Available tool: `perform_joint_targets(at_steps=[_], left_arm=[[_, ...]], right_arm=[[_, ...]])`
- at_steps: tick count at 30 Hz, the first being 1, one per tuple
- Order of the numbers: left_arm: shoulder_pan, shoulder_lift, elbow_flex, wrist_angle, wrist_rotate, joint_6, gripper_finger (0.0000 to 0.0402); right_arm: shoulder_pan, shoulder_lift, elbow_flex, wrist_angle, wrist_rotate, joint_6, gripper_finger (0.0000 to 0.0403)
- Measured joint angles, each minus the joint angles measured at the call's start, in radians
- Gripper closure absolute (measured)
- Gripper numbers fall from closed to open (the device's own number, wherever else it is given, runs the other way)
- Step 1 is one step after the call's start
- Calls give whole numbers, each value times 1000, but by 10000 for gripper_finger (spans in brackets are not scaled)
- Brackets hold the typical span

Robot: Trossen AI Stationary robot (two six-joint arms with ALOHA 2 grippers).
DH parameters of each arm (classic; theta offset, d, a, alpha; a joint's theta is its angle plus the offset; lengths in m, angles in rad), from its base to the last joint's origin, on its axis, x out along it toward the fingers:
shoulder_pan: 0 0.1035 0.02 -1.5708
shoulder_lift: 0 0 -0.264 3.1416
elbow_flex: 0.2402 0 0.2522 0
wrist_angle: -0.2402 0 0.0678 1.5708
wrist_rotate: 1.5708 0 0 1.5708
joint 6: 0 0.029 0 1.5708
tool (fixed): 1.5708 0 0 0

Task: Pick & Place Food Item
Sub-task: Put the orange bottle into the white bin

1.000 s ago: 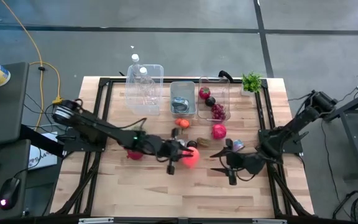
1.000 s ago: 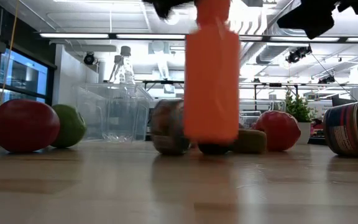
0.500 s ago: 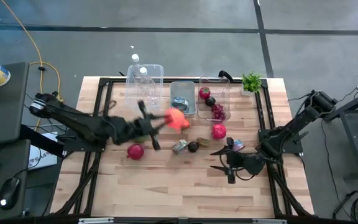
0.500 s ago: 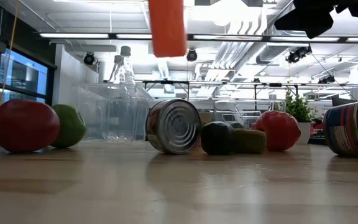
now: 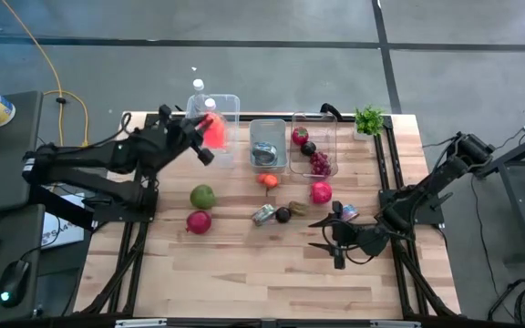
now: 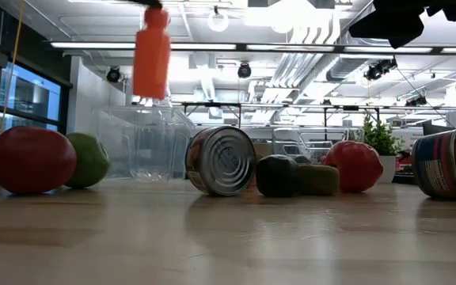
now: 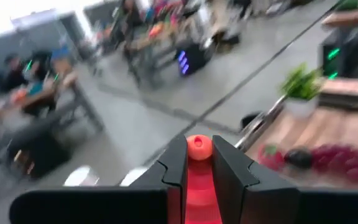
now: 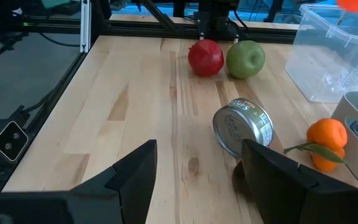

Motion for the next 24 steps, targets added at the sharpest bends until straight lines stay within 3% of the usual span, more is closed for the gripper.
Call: perform_joint_targets(at_steps=[6, 16, 24], left_arm=[[147, -34, -21, -63, 132, -84, 363], [214, -37, -148, -60, 139, -133, 363], [214, -37, -256, 57, 132, -135, 349]], right_arm=[[0, 0, 0, 0, -7, 0, 181], [0, 0, 0, 0, -8, 0, 181], [0, 1, 0, 0, -7, 0, 181]])
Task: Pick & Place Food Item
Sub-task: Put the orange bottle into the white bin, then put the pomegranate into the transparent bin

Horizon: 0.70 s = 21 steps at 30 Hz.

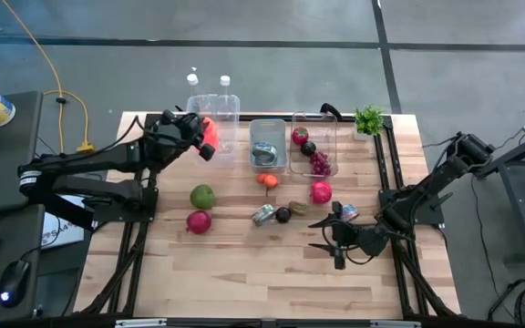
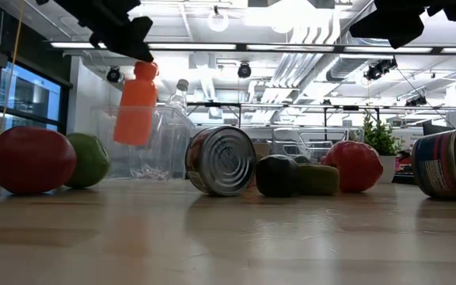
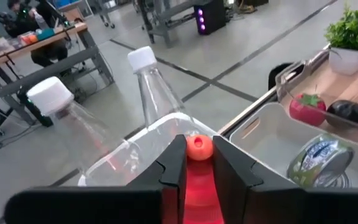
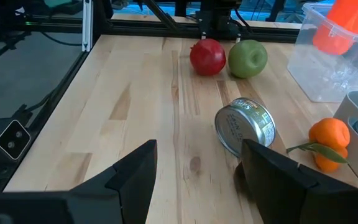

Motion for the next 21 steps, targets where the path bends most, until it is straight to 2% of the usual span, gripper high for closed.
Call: perform_joint_targets(at_steps=[6, 10, 15, 21], left_arm=[[-3, 0, -10, -1, -1, -2, 280], [-23, 0, -10, -2, -2, -2, 251], [-69, -5, -9, 12, -10, -2, 236], [-214, -59, 7, 17, 14, 45, 235]], right_arm=[[0, 0, 0, 0, 1, 0, 181], [0, 0, 0, 0, 1, 0, 181], [0, 0, 0, 0, 1, 0, 181], [-1, 10, 0, -1, 0, 10, 181]])
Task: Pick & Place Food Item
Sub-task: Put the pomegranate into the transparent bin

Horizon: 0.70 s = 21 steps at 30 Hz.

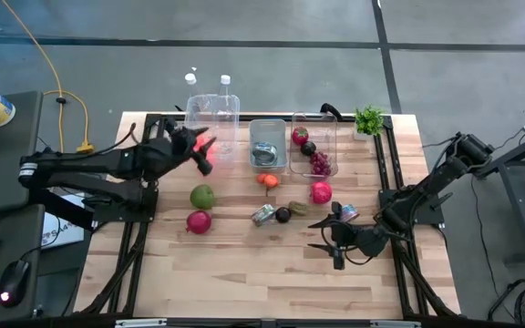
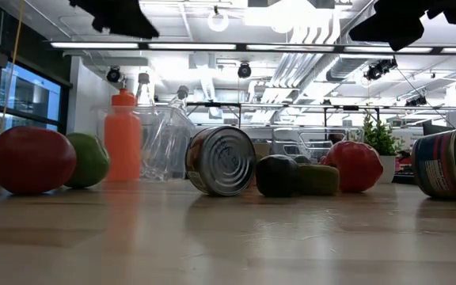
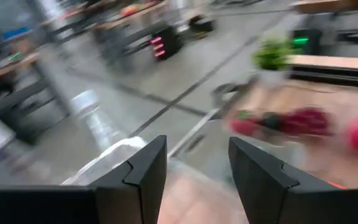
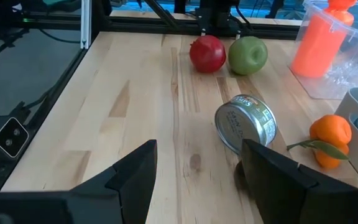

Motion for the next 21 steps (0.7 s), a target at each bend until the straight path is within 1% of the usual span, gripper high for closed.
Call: perform_joint_targets(at_steps=[2, 4, 8, 11, 14, 17, 21], left_arm=[[-71, -20, 0, -3, 50, 38, 235], [-144, -33, 0, -7, 127, 42, 235], [-279, -37, 0, -11, 303, -99, 235], [-358, -36, 0, -31, 406, -125, 235], [-420, -35, 1, -71, 418, -134, 234], [-460, -33, 1, -119, 387, -151, 229], [-484, -16, 0, -146, 336, -152, 200]], right_arm=[[0, 0, 0, 2, 1, 0, 181], [0, 0, 0, 1, 1, 0, 181], [0, 0, 0, 2, 0, 0, 181], [0, 0, 0, 2, 1, -7, 181], [0, 0, 0, 2, 1, -10, 181], [0, 0, 0, 5, 1, -18, 181], [0, 0, 0, 10, 1, -39, 181]])
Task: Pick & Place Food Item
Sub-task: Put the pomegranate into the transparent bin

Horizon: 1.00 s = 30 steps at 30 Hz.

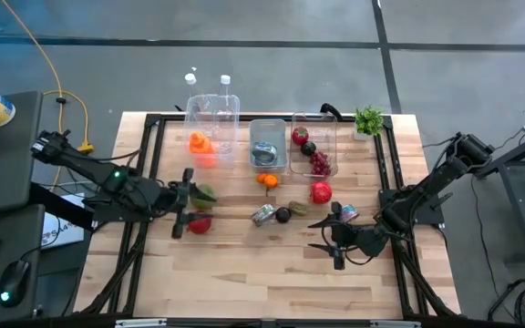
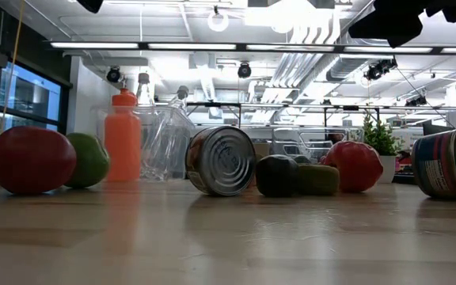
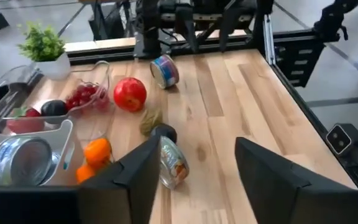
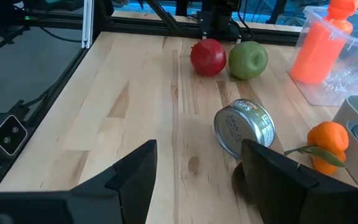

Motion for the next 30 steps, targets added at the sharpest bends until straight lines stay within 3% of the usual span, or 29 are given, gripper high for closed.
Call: perform_joint_targets(at_steps=[8, 13, 21, 24, 30], left_arm=[[-41, 86, 0, 4, 5, 21, 83], [-46, 131, 0, 6, -56, 50, 38], [-47, 136, 0, 0, -66, 9, 22], [-62, 114, 1, -64, 4, -29, 22], [-121, 107, 0, -347, 190, -77, 22]], right_arm=[[0, 0, 0, 7, -3, 3, 181], [0, 0, 0, 7, -55, 6, 181], [0, 0, 0, 7, -64, 24, 181], [0, 0, 0, 6, -65, 23, 181], [0, 0, 0, 6, -79, 21, 181]])
